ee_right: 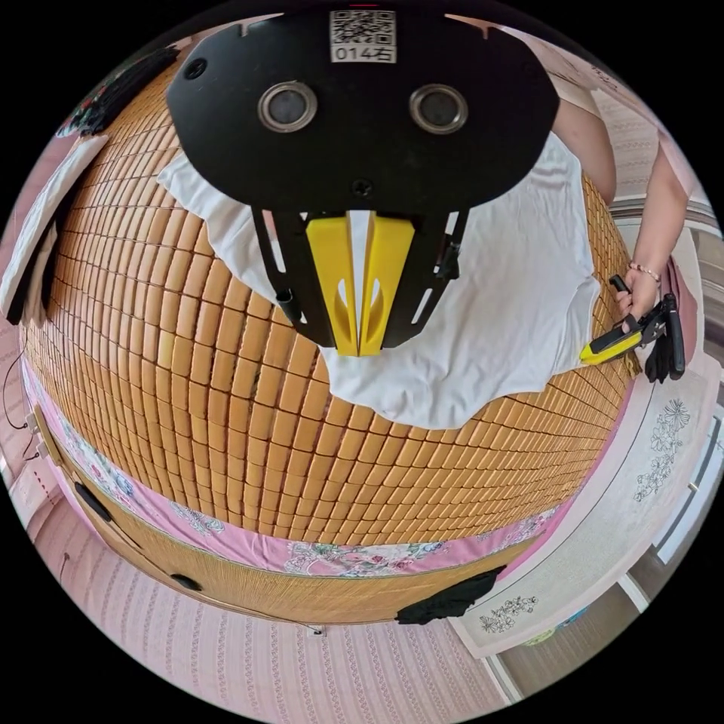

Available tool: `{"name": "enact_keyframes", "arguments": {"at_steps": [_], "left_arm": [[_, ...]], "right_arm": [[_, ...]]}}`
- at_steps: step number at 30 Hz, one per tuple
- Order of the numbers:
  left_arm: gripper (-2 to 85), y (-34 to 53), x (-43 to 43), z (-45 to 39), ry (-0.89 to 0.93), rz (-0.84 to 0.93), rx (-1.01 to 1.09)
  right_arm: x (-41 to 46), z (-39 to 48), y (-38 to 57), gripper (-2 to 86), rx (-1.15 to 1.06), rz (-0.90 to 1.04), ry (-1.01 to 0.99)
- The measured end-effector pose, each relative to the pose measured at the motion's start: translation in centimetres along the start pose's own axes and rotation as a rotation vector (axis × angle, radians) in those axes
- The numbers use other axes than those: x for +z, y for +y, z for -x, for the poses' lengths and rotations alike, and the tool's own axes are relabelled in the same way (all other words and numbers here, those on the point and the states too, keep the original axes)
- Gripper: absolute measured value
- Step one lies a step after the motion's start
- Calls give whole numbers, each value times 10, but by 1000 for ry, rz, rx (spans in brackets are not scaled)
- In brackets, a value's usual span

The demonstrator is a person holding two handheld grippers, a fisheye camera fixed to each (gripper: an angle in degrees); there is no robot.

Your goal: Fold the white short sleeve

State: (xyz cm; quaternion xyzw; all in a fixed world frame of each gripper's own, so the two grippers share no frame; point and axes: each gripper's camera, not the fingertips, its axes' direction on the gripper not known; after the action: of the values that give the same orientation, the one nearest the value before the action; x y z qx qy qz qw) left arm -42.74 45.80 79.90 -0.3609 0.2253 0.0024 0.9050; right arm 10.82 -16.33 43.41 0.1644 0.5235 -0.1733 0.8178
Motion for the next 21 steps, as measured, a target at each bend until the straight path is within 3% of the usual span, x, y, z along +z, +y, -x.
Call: {"name": "enact_keyframes", "arguments": {"at_steps": [7, 11, 15, 21], "left_arm": [[-8, 10, -4, -12, -148, -6, 37], [1, 15, -9, -3, -27, -30, -69], [12, 34, -39, -22, -55, -72, 14], [27, 129, -83, -78, 89, -14, 198]], "right_arm": [[5, -17, 7, -7, 88, -38, 33], [-23, -26, 25, -9, 82, -100, -21], [-79, -37, 80, -7, 9, -209, -99], [-113, -46, 239, 17, -25, 16, -34]]}}
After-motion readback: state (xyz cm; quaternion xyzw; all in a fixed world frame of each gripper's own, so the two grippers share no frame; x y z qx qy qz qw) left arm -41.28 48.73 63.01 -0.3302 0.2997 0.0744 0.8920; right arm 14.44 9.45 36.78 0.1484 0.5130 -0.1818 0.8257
